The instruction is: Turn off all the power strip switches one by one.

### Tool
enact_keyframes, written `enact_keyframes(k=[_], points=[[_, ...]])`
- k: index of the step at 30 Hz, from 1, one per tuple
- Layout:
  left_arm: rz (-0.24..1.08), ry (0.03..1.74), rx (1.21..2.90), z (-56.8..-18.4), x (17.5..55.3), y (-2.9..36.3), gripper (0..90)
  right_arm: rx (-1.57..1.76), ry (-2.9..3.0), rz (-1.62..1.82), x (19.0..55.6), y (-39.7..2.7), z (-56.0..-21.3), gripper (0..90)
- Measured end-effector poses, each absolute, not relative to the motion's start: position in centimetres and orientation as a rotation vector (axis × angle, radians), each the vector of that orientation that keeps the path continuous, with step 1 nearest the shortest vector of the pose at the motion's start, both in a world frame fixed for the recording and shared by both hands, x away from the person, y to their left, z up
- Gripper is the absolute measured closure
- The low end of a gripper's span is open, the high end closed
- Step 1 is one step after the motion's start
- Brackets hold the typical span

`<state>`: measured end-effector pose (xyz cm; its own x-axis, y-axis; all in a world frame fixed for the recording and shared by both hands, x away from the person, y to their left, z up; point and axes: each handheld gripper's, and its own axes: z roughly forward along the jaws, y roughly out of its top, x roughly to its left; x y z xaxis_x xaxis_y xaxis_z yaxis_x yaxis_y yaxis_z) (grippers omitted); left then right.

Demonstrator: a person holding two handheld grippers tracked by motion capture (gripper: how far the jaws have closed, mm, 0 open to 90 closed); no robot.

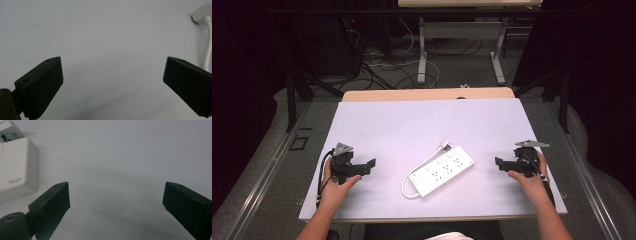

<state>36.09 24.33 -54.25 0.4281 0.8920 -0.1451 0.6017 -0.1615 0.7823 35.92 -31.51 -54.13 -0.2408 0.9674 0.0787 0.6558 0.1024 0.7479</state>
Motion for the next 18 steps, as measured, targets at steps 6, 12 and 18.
enact_keyframes(k=[6,12,18], points=[[0.433,1.271,1.882,-54.14,36.09,24.41,2.5,1.578,1.971,0.944,36.08,-31.96,-54.73,0.0],[0.452,1.273,1.866,-54.28,36.19,24.39,2.5,1.584,1.977,0.93,36.18,-31.94,-55.02,0.0],[0.451,1.272,1.868,-54.29,36.19,24.4,2.5,1.575,1.985,0.92,36.16,-31.83,-55.08,0.0]])
